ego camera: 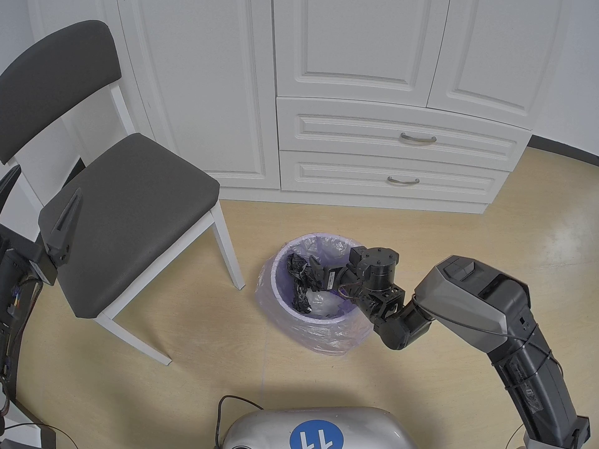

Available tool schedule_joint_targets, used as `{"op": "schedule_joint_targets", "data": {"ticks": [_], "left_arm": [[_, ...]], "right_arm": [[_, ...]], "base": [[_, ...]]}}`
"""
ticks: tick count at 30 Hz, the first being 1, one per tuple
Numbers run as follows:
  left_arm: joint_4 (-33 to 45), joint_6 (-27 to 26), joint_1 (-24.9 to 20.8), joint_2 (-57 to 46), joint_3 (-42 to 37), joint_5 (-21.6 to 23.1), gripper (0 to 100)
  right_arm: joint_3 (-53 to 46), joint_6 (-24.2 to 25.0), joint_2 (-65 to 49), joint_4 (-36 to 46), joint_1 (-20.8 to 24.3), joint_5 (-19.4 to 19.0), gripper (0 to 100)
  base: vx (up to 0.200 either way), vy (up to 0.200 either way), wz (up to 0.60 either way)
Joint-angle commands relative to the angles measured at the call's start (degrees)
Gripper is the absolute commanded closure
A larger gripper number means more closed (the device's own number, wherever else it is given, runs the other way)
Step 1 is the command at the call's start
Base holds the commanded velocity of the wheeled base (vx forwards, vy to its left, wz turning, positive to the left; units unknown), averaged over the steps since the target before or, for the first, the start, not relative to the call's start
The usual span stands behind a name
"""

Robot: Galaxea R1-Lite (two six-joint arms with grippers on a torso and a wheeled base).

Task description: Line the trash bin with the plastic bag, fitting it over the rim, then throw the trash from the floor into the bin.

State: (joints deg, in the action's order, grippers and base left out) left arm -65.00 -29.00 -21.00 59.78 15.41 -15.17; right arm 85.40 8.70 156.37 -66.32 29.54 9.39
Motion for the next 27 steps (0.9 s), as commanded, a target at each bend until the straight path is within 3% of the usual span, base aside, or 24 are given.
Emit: {"op": "schedule_joint_targets", "data": {"ticks": [1,10,16,18,20,23,27], "left_arm": [[0.14,0.09,-0.09,0.07,-0.29,0.14,0],[0.40,4.48,-0.09,0.86,-0.12,0.40,0],[4.71,8.96,0.79,1.83,-0.29,0.49,0],[5.94,11.25,2.11,1.83,-0.12,0.58,0],[6.47,13.18,3.87,1.83,0.06,0.84,0],[6.47,13.80,5.98,1.30,-0.29,1.28,0],[6.47,13.80,8.17,0.07,-0.29,1.01,0]], "right_arm": [[-9.28,-3.17,-9.24,0.22,-0.80,0.02,0],[-33.19,-7.74,-24.36,-4.17,-3.43,0.90,0],[-53.58,-10.20,-33.67,-23.68,-8.18,1.42,0],[-59.03,-11.69,-36.84,-23.68,-9.76,1.78,0],[-65.27,-12.13,-43.87,-23.68,-10.99,4.76,0],[-70.54,-10.11,-52.66,-23.68,-12.31,8.46,0],[-76.61,-7.65,-62.77,-23.68,-13.89,9.33,0]], "base": [[0.000,0.000,0.00],[0.000,0.000,0.00],[0.000,0.000,0.00],[0.000,0.000,0.00],[0.000,0.000,0.00],[0.000,0.000,0.00],[0.000,0.000,0.00]]}}
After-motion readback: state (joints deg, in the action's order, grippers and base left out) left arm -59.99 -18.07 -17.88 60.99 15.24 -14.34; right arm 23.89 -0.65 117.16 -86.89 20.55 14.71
